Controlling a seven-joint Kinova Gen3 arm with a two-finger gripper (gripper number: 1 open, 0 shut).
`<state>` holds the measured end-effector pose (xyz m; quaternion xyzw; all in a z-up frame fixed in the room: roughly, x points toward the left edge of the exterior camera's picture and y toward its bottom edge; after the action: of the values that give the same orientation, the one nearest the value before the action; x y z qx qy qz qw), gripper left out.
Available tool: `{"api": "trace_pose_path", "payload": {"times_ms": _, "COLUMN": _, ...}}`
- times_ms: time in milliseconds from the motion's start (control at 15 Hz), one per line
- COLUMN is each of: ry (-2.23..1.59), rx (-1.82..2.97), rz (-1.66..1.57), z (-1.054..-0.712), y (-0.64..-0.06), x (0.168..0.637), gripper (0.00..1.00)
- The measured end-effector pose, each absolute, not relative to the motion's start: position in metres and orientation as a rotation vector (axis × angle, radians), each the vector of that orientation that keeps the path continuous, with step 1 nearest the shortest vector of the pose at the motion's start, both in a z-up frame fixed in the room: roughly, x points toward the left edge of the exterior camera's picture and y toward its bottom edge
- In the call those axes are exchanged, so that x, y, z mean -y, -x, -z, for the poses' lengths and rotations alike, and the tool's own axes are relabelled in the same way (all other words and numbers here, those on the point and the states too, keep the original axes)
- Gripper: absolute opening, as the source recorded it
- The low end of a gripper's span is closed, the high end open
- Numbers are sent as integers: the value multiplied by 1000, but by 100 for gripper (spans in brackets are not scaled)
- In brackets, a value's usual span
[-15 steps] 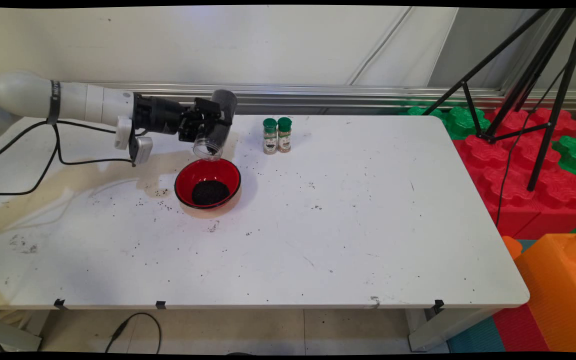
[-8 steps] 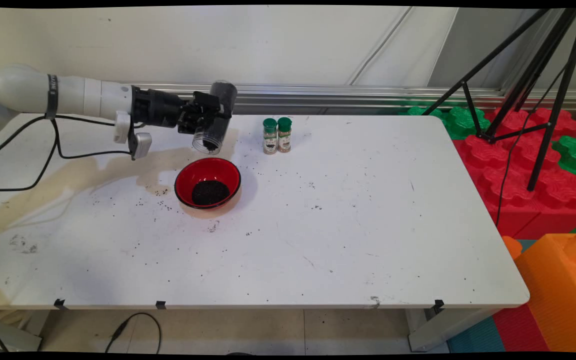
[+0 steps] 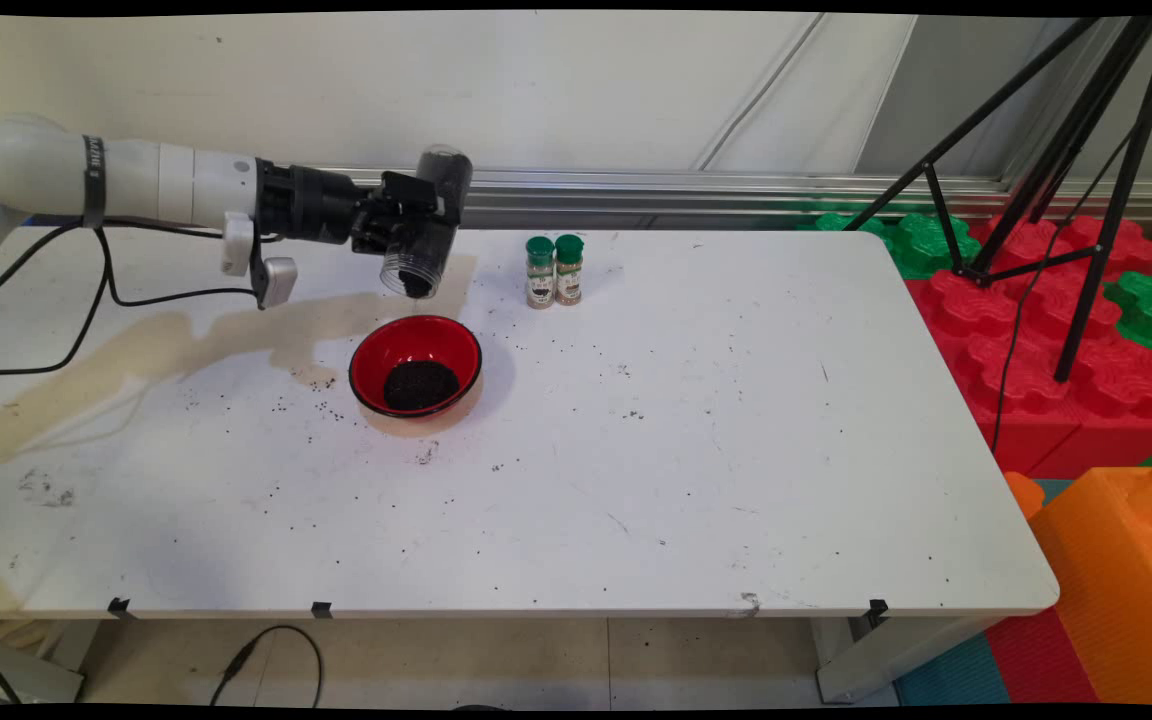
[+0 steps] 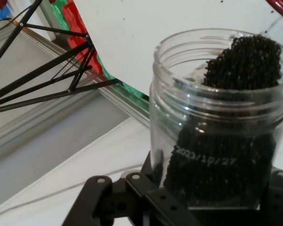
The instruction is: Pour the black seasoning powder in the red bowl
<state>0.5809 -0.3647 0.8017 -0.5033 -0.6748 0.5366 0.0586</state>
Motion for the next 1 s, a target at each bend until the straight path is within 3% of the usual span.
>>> {"api": "trace_pose_path", "payload": {"times_ms": 1000, "ry": 1596, "rx": 2001, "rz": -1662, "z": -818, "y": -581, "x": 361, "gripper": 0}}
